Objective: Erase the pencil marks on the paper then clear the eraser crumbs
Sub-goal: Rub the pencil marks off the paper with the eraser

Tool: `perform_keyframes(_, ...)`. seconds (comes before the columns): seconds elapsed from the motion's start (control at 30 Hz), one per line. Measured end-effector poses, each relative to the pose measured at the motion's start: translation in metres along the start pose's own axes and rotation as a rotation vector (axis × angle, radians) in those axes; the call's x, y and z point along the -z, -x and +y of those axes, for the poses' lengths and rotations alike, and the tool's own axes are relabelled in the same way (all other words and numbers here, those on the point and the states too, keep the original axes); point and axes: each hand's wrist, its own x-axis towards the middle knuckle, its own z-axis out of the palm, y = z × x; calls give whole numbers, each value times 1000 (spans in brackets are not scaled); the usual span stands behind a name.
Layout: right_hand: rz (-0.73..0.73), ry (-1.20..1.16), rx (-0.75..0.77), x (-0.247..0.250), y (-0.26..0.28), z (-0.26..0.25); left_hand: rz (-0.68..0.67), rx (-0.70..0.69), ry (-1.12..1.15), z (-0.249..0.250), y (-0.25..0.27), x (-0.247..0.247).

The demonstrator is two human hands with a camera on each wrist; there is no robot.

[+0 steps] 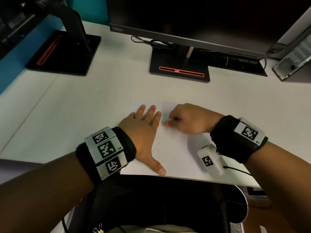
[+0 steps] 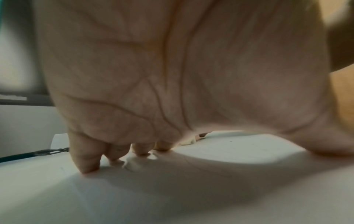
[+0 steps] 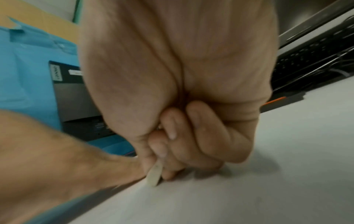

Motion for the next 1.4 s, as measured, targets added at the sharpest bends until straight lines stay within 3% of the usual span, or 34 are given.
perform_keyframes(0.1,38,-29,-101,8,1,11,24,4,62,-5,2,5)
perform_keyframes(0.3,37,-66,-139,2,2,17,184,46,115,-14,0,9)
perform_keyframes(0.43,132,-28,-164,4,-3,13,147,69,144,-14,-2,8)
perform_keyframes(0.57,26,12,-49,-4,-2,2,96,91,136,-14,-5,8)
perform_keyframes(0.7,79,-34,-162,12,-9,13,66,121,119,-13,-5,11)
perform_keyframes(0.77,99,-30,-136,10,-12,9,55,129,127,-12,-5,11)
perform_keyframes(0.87,9,9,-12,-3,-9,-3,42,134,125,-11,-6,11)
perform_keyframes(0.93,-28,-3,-34,2,-8,3,39,136,117,-12,-6,11)
perform_keyframes(1.03,52,-4,-132,16,-15,14,33,140,97,-12,-5,12)
perform_keyframes(1.2,15,23,2,0,-12,-2,24,143,79,-11,-7,11)
perform_keyframes(1.33,67,-9,-113,13,-15,12,24,148,75,-11,-7,12)
perform_keyframes(1.4,104,2,-95,11,-18,9,18,151,68,-10,-6,12)
